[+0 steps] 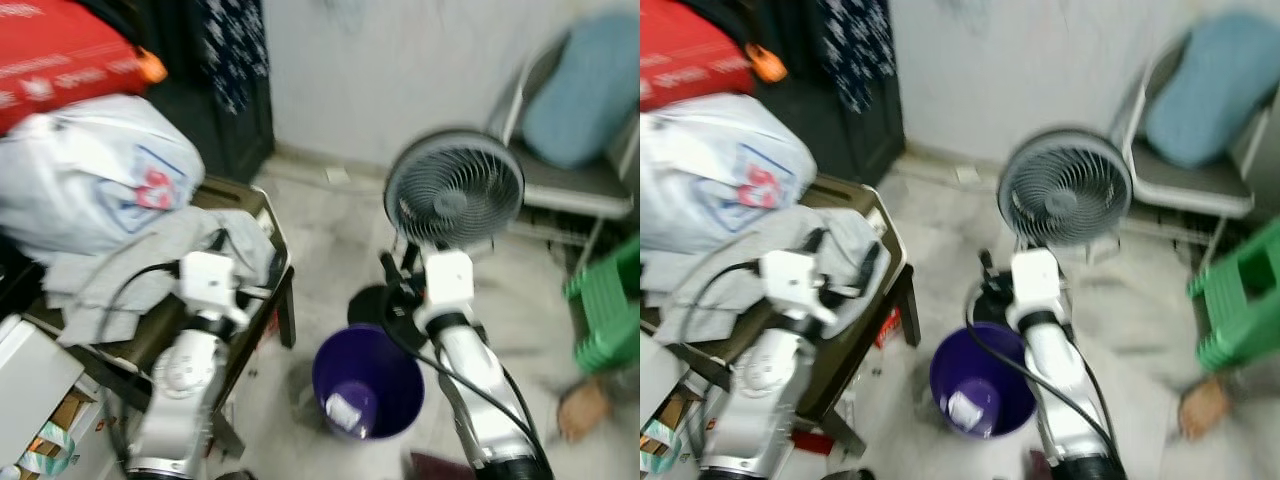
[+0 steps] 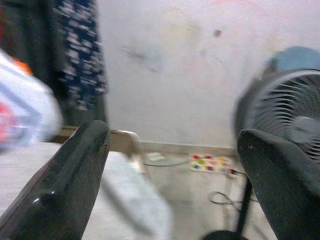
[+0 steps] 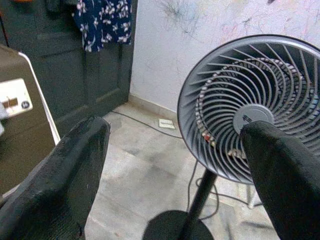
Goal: Clean up the room
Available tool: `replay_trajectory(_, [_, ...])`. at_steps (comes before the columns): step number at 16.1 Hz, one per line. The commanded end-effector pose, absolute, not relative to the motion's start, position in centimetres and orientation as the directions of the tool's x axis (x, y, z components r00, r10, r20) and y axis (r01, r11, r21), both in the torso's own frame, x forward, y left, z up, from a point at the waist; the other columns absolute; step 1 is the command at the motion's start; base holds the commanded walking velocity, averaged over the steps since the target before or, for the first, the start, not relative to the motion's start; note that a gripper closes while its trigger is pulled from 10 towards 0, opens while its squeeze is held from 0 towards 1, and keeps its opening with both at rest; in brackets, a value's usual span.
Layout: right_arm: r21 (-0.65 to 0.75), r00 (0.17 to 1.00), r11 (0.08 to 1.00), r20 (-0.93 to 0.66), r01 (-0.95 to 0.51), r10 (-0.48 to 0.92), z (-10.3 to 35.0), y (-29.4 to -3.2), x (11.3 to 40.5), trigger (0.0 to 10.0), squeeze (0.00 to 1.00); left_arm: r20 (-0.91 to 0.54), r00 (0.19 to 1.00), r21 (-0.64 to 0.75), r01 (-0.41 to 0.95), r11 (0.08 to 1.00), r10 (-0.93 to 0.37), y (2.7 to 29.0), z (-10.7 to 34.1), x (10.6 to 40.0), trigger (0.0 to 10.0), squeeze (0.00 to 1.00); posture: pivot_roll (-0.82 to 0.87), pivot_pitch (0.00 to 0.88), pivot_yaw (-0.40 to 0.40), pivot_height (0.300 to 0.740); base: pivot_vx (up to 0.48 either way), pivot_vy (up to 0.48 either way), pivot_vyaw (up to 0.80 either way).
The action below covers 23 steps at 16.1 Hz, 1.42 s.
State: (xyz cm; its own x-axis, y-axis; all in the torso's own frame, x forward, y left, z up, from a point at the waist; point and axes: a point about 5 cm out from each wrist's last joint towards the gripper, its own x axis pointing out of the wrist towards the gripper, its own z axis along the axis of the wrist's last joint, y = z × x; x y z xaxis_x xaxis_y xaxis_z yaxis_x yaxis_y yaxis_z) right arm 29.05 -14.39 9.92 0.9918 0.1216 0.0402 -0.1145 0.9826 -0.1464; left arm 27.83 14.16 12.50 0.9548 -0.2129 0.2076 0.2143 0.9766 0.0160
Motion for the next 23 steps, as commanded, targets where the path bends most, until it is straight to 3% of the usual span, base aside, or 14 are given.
replay_trajectory(1, [-0.152, 0.995, 0.984, 0.017, -0.096, 0.099, 9.6, -15.8, 28.1, 10.0, 1.0, 0.189, 0.969, 0.023, 0.158, 0.987, -0.159, 15.4, 11.8, 27.3, 10.0, 0.0, 0.0, 0.0, -0.03, 0.74, 0.0, 0.0, 0.0])
replay_trajectory(3, [-0.162, 0.996, 0.983, 0.005, -0.09, 0.092, 9.4, -16.6, 26.8, 10.0, 1.0, 0.154, 0.983, 0.014, 0.096, 0.995, -0.097, 16.8, 11.0, 26.5, 10.0, 0.0, -0.01, 0.0, -0.026, 0.74, 0.0, 0.0, 0.0])
replay_trajectory(4, [-0.181, 0.997, 0.981, 0.001, -0.074, 0.075, 9.3, -17.3, 26.2, 10.0, 0.0, 0.128, 0.989, 0.008, 0.074, 0.997, -0.074, 17.2, 10.3, 25.9, 10.0, 0.0, -0.01, 0.0, -0.022, 0.74, 0.0, 0.0, 0.0])
replay_trajectory(7, [-0.169, 0.999, 0.985, -0.034, -0.043, 0.038, 8.9, -18.7, 24.9, 10.0, 0.0, 0.101, 0.994, 0.0, 0.049, 0.999, -0.048, 17.8, 9.6, 25.8, 10.0, 0.0, 0.0, 0.0, -0.021, 0.74, 0.0, 0.0, 0.0])
replay_trajectory(10, [-0.277, 0.997, 0.958, -0.041, -0.074, 0.065, 9.1, -19.1, 25.5, 10.0, 0.0, 0.105, 0.985, 0.019, 0.136, 0.991, -0.137, 17.1, 9.7, 26.7, 10.0, 0.0, -0.01, 0.0, -0.003, 0.74, 0.0, 0.0, 0.0])
replay_trajectory(14, [-0.293, 0.977, 0.937, 0.04, -0.189, 0.209, 11.5, -17.1, 27.8, 10.0, 0.0, 0.125, 0.952, 0.053, 0.274, 0.96, -0.279, 15.1, 10.4, 27.9, 10.0, 0.0, -0.03, 0.0, 0.015, 0.74, 0.0, 0.0, 0.0])
replay_trajectory(17, [-0.277, 0.974, 0.936, 0.001, -0.217, 0.226, 11.2, -16.1, 28.2, 10.0, 0.0, 0.149, 0.935, 0.041, 0.319, 0.947, -0.321, 14.3, 10.7, 28.4, 10.0, 0.0, -0.04, 0.0, 0.024, 0.74, 0.0, 0.0, 0.0])
replay_trajectory(19, [-0.263, 0.946, 0.915, 0.018, -0.306, 0.322, 10.9, -14.0, 27.6, 10.0, 0.0, 0.145, 0.936, 0.055, 0.316, 0.947, -0.32, 14.1, 10.4, 28.5, 10.0, 0.0, -0.03, 0.0, 0.029, 0.74, 0.0, 0.0, 0.0])
replay_trajectory(21, [-0.244, 0.959, 0.932, 0.028, -0.267, 0.282, 10.7, -13.8, 28.1, 10.0, 0.0, 0.143, 0.939, 0.048, 0.309, 0.95, -0.313, 14.0, 10.2, 28.3, 10.0, 0.0, -0.02, 0.0, 0.023, 0.74, 0.0, 0.0, 0.0])
replay_trajectory(23, [-0.22, 0.987, 0.965, 0.046, -0.143, 0.156, 10.4, -14.1, 29.0, 10.0, 0.0, 0.153, 0.953, 0.031, 0.258, 0.966, -0.26, 14.3, 9.9, 27.6, 10.0, 0.0, -0.01, 0.0, 0.009, 0.74, 0.0, 0.0, 0.0])
